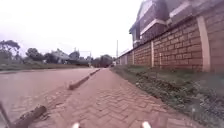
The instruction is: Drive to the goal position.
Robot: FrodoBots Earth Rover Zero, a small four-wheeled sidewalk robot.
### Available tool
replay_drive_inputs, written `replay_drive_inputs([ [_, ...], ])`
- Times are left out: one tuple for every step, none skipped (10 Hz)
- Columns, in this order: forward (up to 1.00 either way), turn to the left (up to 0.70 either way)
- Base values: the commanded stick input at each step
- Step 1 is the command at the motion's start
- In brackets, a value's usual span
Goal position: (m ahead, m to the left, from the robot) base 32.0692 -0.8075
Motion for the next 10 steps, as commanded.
replay_drive_inputs([
  [0.50,0.00],
  [0.50,0.00],
  [0.50,0.04],
  [0.50,0.08],
  [0.50,0.09],
  [0.50,0.09],
  [0.50,0.08],
  [0.50,0.08],
  [0.50,0.01],
  [0.50,0.00],
])
